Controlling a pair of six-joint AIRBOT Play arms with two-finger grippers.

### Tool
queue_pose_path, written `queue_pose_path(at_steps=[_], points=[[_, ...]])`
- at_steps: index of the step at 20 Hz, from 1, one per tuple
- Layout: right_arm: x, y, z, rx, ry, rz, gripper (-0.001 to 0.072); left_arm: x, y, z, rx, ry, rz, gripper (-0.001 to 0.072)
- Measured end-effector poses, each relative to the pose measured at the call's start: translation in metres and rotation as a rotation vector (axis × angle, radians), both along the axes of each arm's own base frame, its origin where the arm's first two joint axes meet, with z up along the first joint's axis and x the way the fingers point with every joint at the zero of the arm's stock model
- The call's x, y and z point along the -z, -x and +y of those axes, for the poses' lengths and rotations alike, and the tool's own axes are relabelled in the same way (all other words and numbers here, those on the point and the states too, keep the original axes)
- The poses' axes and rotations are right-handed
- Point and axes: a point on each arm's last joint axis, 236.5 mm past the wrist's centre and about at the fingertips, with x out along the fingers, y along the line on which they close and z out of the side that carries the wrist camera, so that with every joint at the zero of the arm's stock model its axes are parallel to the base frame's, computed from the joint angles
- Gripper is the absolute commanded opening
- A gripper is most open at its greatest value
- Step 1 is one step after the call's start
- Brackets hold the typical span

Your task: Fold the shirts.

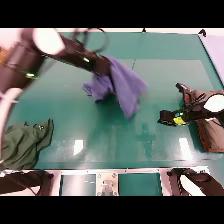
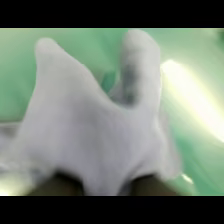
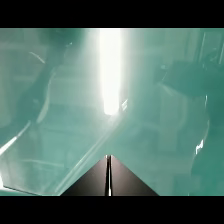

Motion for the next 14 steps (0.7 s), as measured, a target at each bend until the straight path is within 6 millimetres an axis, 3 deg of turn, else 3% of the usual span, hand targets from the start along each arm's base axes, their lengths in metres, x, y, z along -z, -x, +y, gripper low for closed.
queue_pose_path(at_steps=[2, 4, 6, 11, 12, 13, 14], points=[[-0.01, -0.008, -0.011, 0.028, 0.002, -0.021, 0.0262, 0.031, 0.011, -0.027, 0.051, -0.003, 0.087, 0.0511], [-0.019, -0.013, -0.024, 0.066, 0.004, -0.035, 0.0317, 0.054, 0.016, -0.035, 0.069, -0.018, 0.16, 0.0511], [-0.024, -0.018, -0.039, 0.114, 0.007, -0.042, 0.0364, 0.062, 0.013, -0.021, 0.056, -0.032, 0.217, 0.051], [-0.013, -0.03, -0.078, 0.225, 0.009, -0.026, 0.0365, 0.105, 0.001, 0.08, -0.093, -0.109, 0.448, 0.0512], [-0.008, -0.033, -0.083, 0.24, 0.006, -0.017, 0.0366, 0.117, -0.001, 0.099, -0.137, -0.106, 0.485, 0.0583], [-0.002, -0.037, -0.088, 0.252, 0.003, -0.011, 0.0382, 0.133, -0.004, 0.117, -0.186, -0.101, 0.52, 0.072], [0.005, -0.041, -0.091, 0.259, -0.003, -0.002, 0.0427, 0.149, -0.007, 0.129, -0.231, -0.082, 0.545, 0.072]])
